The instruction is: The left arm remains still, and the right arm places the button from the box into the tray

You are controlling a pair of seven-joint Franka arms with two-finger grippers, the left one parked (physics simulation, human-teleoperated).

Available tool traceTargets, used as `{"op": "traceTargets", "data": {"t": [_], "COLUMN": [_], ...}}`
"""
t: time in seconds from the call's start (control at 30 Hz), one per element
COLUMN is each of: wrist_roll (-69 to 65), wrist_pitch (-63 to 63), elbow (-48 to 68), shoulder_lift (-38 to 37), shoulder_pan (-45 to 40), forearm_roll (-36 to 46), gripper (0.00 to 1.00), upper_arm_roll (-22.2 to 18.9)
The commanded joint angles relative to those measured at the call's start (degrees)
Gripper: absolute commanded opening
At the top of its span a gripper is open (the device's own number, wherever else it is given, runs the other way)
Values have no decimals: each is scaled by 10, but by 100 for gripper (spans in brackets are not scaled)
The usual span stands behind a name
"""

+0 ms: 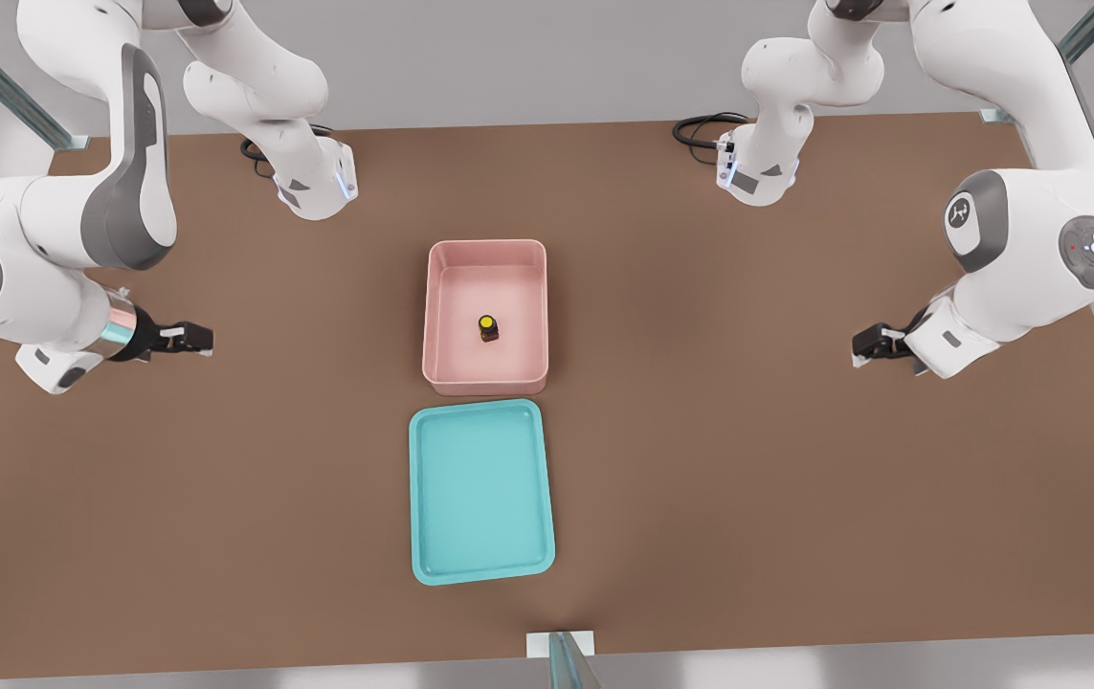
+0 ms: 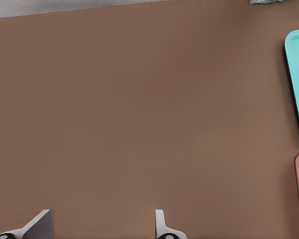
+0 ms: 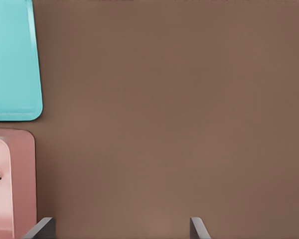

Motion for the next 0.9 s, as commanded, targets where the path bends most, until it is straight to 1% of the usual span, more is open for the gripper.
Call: {"op": "traceTargets", "data": {"t": [0.0, 0.03, 0.07, 0.1, 0.17, 0.2, 0.23, 0.27, 0.3, 0.33, 0.37, 0.4, 0.43, 0.47, 0.5, 0.53, 0.57, 0.6, 0.63, 0.67, 0.7, 0.73, 0.87], "wrist_roll": [-9, 41, 126, 208, 365, 422, 477, 534, 594, 660, 702, 744, 778, 808, 817, 795, 650, 546, 514, 514, 517, 512, 509], "wrist_pitch": [7, 11, 20, 21, 50, 50, 94, 102, 122, 167, 226, 260, 270, 308, 332, 354, 354, 353, 347, 338, 340, 349, 399], "elbow": [0, 0, 0, 1, 19, 23, 8, -4, -19, -52, -119, -160, -178, -204, -227, -244, -251, -252, -253, -263, -276, -280, -287], "shoulder_lift": [-1, 0, 10, 23, 56, 63, 63, 60, 59, 56, 32, 18, 18, 18, 16, 12, 12, 13, 13, 12, 11, 14, 64], "shoulder_pan": [1, 30, 75, 131, 192, 212, 235, 253, 259, 260, 260, 260, 260, 260, 261, 261, 260, 261, 263, 264, 276, 280, 297], "forearm_roll": [1, 3, 23, 20, 20, 22, 27, 28, 28, 28, 28, 32, 33, 33, 33, 32, 32, 32, 33, 33, 56, 60, 60], "gripper": [100, 100, 100, 100, 100, 100, 100, 100, 100, 100, 100, 100, 100, 100, 100, 100, 100, 100, 100, 100, 100, 100, 100], "upper_arm_roll": [0, 2, 3, 4, 4, 3, 4, 4, 18, 47, 72, 95, 116, 135, 142, 153, 155, 156, 159, 160, 164, 165, 165]}}
